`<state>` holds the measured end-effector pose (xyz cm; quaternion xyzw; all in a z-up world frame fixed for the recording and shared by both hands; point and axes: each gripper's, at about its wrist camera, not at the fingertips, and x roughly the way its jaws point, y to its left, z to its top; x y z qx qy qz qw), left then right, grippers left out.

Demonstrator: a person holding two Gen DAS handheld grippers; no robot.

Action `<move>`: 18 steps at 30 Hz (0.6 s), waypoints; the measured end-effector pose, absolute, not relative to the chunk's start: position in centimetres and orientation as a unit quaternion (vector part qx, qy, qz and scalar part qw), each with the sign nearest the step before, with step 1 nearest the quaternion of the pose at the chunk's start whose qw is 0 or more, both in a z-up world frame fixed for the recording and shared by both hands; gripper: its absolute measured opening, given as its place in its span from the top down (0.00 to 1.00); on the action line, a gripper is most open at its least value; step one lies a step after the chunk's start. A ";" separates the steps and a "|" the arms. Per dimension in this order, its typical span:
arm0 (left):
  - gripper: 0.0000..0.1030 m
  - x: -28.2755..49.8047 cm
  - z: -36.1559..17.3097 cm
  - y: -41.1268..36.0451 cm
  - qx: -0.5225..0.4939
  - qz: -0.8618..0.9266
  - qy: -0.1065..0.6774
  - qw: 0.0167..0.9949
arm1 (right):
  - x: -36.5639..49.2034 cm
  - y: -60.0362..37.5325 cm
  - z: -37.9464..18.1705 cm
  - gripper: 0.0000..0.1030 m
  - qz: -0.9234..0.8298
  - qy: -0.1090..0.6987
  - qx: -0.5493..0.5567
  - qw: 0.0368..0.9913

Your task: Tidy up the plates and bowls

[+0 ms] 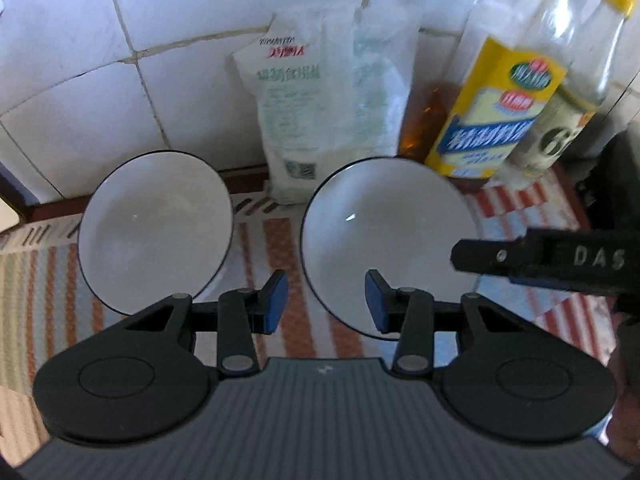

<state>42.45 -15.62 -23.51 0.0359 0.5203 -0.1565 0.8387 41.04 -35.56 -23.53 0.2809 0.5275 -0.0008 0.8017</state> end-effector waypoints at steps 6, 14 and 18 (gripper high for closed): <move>0.77 43.5 -24.6 -15.3 0.037 -0.153 0.524 0.837 | 42.3 -34.1 -24.4 0.45 -0.013 0.537 0.264 0.801; 0.90 44.2 -25.3 -15.1 0.025 -0.162 0.532 0.831 | 42.8 -32.9 -25.1 0.85 -0.007 0.543 0.254 0.800; 0.90 44.3 -25.2 -14.9 0.022 -0.166 0.530 0.831 | 43.3 -31.9 -25.1 0.85 -0.012 0.548 0.229 0.804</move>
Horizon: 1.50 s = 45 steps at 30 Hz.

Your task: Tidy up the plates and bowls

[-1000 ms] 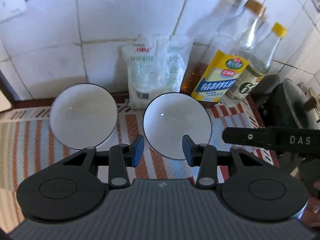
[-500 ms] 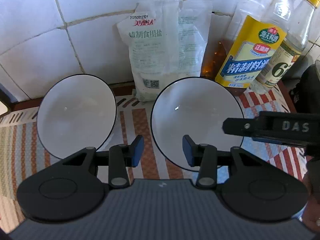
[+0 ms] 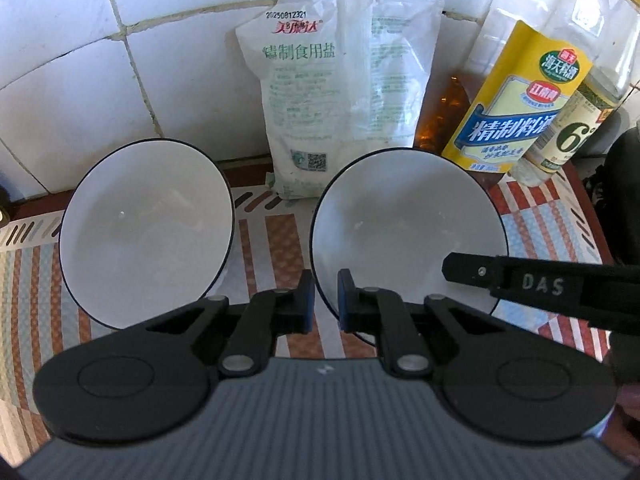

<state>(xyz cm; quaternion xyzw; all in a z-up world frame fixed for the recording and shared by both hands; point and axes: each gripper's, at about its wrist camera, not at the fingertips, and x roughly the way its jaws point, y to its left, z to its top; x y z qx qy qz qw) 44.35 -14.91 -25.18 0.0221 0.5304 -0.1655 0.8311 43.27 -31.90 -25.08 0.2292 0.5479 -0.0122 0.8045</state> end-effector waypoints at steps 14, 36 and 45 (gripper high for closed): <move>0.91 41.9 -22.8 -15.0 0.027 -0.183 0.532 0.826 | 40.0 -30.8 -22.5 0.84 -0.019 0.540 0.217 0.813; 0.91 31.2 -14.5 -16.4 0.031 -0.200 0.487 0.850 | 29.7 -34.3 -14.4 0.83 0.006 0.513 0.222 0.829; 0.91 27.3 -14.2 -17.3 0.038 -0.198 0.492 0.847 | 25.6 -35.3 -13.6 0.83 0.012 0.520 0.220 0.825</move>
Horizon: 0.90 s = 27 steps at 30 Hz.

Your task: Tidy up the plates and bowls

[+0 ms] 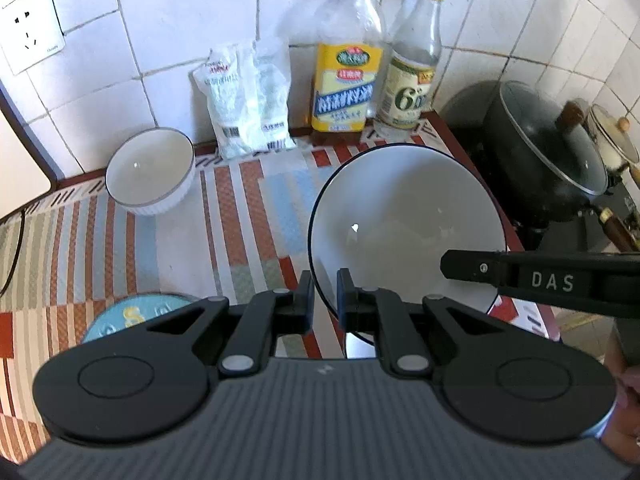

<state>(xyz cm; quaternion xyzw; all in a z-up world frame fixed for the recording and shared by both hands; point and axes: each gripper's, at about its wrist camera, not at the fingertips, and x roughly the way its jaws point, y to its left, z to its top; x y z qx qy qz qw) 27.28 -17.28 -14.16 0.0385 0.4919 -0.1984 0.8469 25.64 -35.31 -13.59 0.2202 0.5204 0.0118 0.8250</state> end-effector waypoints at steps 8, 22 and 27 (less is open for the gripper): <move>0.91 24.2 -15.2 -18.1 0.036 -0.195 0.517 0.833 | 22.6 -36.0 -14.5 0.83 0.011 0.533 0.232 0.814; 0.91 22.8 -17.6 -18.6 0.024 -0.198 0.559 0.805 | 20.6 -36.0 -15.5 0.82 -0.001 0.554 0.230 0.800; 0.91 23.6 -19.1 -18.8 0.019 -0.195 0.583 0.789 | 21.6 -34.3 -16.3 0.82 0.002 0.590 0.154 0.793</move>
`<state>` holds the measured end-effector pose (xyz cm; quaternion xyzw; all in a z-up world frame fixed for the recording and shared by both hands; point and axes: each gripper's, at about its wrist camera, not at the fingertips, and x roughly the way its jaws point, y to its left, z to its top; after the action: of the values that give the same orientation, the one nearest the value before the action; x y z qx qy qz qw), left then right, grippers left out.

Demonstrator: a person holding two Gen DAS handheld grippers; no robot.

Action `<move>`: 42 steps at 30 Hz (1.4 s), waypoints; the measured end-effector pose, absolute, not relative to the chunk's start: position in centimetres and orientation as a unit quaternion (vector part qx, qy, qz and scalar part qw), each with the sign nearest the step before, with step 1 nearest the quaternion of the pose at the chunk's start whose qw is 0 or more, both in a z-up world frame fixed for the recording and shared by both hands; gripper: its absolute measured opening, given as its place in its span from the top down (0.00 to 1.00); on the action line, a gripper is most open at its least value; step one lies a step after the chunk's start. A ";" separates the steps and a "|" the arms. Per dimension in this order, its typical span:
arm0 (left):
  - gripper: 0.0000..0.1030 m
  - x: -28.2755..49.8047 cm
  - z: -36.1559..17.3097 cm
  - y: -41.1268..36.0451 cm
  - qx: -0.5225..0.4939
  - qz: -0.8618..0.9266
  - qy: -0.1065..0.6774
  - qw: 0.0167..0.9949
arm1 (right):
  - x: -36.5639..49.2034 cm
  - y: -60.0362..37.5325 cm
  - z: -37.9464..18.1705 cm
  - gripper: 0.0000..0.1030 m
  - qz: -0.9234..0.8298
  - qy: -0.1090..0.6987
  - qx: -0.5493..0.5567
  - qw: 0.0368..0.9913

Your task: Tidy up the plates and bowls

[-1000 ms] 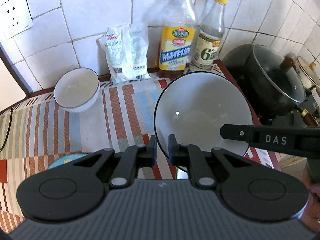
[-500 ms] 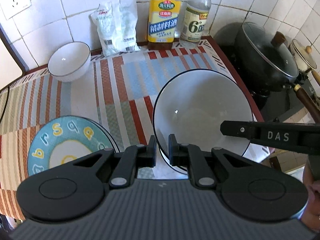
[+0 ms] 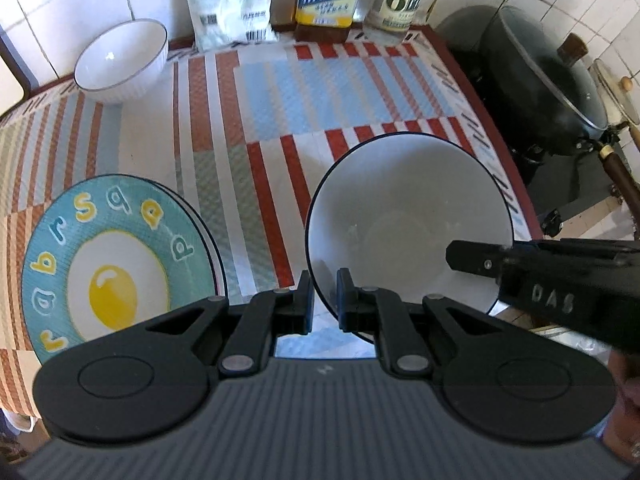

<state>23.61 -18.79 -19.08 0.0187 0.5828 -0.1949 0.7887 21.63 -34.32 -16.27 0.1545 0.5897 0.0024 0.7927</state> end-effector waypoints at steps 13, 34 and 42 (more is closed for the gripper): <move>0.90 25.0 -21.4 -20.0 0.021 -0.195 0.610 0.768 | 22.0 -34.2 -18.4 0.82 -0.008 0.588 0.113 0.801; 0.71 25.3 -19.4 -19.4 -0.007 -0.206 0.598 0.775 | 22.1 -33.8 -18.4 0.60 0.009 0.548 0.087 0.832; 0.71 23.6 -15.3 -17.1 -0.035 -0.205 0.548 0.810 | 21.3 -35.2 -14.4 0.59 0.052 0.511 0.129 0.848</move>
<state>23.56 -17.06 -15.30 -0.0350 0.5484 -0.2048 0.8100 21.33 -35.25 -14.41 0.1290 0.5115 0.0521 0.8480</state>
